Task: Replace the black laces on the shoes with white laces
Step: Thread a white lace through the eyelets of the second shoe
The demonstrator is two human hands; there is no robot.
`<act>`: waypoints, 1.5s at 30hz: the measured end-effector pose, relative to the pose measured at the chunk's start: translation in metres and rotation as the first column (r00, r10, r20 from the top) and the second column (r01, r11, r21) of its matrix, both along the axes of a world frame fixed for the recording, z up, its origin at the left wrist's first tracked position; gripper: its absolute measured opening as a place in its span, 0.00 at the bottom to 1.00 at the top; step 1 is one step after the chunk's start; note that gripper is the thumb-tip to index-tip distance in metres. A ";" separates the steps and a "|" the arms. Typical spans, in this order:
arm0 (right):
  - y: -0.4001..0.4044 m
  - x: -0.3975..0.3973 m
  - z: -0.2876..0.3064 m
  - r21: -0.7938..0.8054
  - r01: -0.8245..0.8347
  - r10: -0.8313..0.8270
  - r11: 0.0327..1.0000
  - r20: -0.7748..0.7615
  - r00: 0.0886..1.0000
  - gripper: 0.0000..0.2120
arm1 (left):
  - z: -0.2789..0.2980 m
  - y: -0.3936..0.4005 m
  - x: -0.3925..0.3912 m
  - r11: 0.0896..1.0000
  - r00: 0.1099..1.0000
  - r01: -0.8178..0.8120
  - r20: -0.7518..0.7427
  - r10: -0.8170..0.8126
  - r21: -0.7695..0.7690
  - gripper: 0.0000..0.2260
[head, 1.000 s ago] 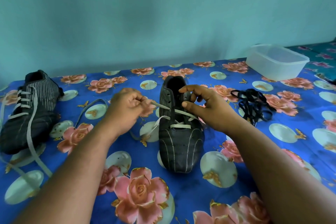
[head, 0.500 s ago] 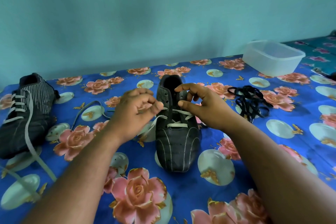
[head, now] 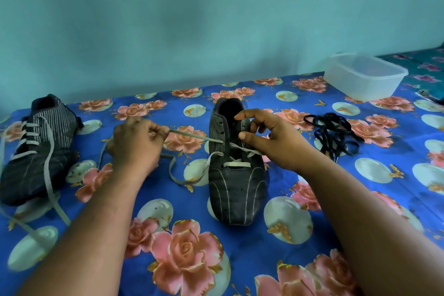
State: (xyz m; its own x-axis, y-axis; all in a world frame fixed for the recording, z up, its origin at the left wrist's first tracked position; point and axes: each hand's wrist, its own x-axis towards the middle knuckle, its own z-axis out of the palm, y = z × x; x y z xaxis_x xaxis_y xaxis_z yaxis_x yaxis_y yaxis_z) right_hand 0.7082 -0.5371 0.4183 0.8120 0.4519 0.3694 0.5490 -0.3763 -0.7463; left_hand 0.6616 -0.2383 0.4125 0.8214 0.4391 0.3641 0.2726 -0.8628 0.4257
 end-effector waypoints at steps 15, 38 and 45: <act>0.000 0.001 -0.001 0.020 -0.021 0.021 1.000 0.008 1.000 0.16 | -0.003 -0.028 0.002 0.818 0.836 0.549 0.140 -0.531 -0.174 0.16; 0.004 -0.013 0.008 -0.150 -0.090 0.124 0.985 0.240 0.963 0.07 | 0.003 -0.053 -0.006 0.730 0.700 0.680 0.231 -0.676 0.076 0.13; 0.020 -0.022 0.003 -0.155 0.210 -0.125 0.965 0.432 0.893 0.10 | 0.002 -0.055 -0.010 0.736 0.734 0.675 0.152 -0.662 -0.053 0.12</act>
State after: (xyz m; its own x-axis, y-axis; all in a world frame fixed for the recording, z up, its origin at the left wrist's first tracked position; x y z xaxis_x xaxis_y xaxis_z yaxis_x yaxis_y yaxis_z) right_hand 0.6857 -0.5169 0.4214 0.6733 0.4197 0.6088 0.7082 -0.6026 -0.3678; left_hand 0.6520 -0.2930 0.4143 0.8711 -0.1689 0.4611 -0.4149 -0.7555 0.5071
